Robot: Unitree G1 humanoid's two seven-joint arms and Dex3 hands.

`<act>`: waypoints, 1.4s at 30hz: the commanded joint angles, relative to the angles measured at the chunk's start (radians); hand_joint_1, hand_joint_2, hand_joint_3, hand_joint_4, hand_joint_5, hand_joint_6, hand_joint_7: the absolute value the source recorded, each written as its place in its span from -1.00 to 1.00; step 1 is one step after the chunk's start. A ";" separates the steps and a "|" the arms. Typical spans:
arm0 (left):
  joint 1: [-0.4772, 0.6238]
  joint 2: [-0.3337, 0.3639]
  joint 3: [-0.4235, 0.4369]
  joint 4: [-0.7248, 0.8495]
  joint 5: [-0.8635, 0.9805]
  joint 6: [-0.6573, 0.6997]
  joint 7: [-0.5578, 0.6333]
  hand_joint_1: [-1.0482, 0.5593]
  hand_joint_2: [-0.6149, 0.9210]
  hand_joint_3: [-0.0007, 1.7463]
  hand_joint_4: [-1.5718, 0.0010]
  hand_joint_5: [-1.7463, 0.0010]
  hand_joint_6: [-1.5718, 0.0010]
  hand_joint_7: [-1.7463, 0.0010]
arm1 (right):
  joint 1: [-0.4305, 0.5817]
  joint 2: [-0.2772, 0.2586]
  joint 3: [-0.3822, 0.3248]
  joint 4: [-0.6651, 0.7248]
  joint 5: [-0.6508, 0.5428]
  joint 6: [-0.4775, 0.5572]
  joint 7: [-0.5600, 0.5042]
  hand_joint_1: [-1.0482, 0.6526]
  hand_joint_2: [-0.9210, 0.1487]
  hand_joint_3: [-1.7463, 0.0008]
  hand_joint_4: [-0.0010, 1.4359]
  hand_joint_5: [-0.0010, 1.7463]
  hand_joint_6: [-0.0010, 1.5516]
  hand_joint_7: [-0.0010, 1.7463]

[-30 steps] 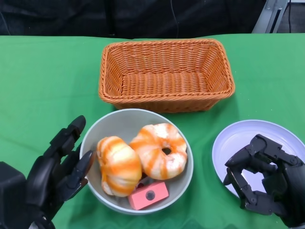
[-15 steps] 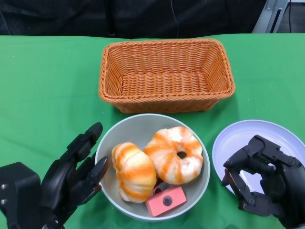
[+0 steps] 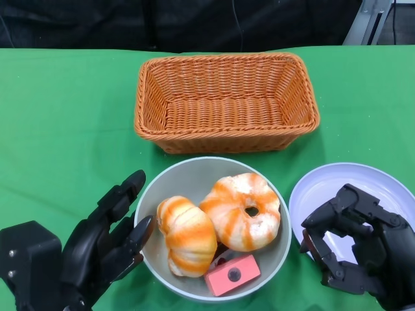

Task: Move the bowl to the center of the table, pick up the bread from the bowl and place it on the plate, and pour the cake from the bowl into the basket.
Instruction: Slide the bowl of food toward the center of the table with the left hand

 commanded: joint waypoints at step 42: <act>-0.184 0.059 0.199 0.477 -0.020 -0.608 -0.193 0.01 1.00 -0.86 -0.58 0.76 -0.56 0.88 | -0.009 -0.016 -0.040 0.000 0.014 -0.015 -0.009 0.08 -0.39 0.00 0.07 0.56 -0.05 0.25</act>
